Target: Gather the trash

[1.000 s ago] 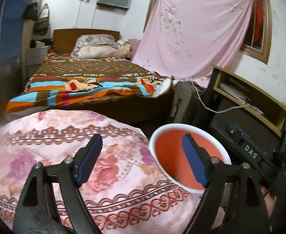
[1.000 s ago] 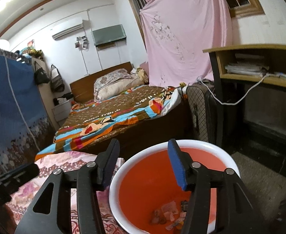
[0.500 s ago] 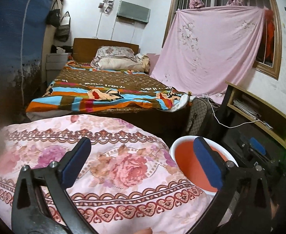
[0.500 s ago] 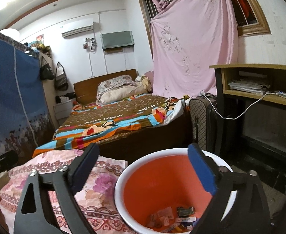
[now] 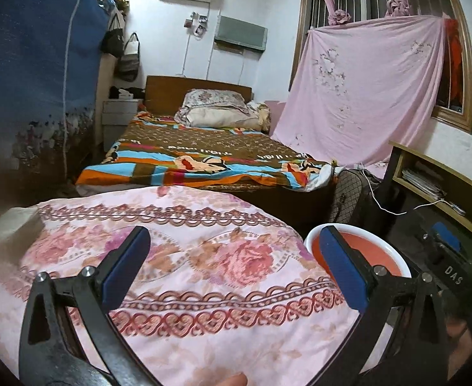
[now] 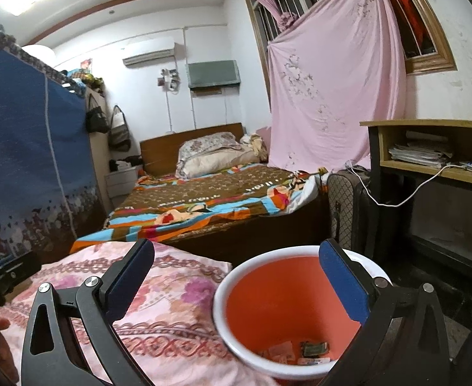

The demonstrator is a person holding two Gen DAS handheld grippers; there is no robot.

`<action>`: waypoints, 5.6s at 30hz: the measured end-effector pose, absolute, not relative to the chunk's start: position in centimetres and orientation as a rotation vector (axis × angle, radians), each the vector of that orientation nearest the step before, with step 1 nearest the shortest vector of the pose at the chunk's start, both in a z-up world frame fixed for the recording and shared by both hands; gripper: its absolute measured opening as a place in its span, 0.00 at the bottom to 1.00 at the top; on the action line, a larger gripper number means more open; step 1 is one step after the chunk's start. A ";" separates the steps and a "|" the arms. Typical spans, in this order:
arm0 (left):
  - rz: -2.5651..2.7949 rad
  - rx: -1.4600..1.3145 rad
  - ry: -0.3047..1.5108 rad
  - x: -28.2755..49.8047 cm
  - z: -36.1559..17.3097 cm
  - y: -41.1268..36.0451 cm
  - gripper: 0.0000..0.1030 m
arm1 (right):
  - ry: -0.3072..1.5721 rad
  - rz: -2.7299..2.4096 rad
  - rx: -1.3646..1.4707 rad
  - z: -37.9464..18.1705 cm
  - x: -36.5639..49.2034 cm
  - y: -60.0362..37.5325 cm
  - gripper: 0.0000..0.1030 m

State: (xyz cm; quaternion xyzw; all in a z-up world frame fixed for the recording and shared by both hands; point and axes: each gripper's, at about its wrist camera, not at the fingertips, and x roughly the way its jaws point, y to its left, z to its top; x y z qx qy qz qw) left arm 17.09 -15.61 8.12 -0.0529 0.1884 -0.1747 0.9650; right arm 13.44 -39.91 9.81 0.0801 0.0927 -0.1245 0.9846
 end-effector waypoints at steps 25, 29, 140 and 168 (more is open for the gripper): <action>-0.217 -0.129 0.324 10.4 7.7 -8.1 0.89 | 0.100 -0.120 0.082 10.1 7.8 -32.4 1.00; -0.193 -0.128 0.315 9.4 7.5 -7.1 0.89 | 0.095 -0.107 0.081 9.8 7.0 -31.5 1.00; -0.073 -0.065 0.232 3.0 3.4 -2.8 0.89 | 0.084 -0.074 -0.002 4.1 1.6 -26.4 1.00; -0.072 -0.064 0.231 2.9 3.5 -2.8 0.89 | 0.085 -0.074 -0.001 4.3 1.7 -26.5 1.00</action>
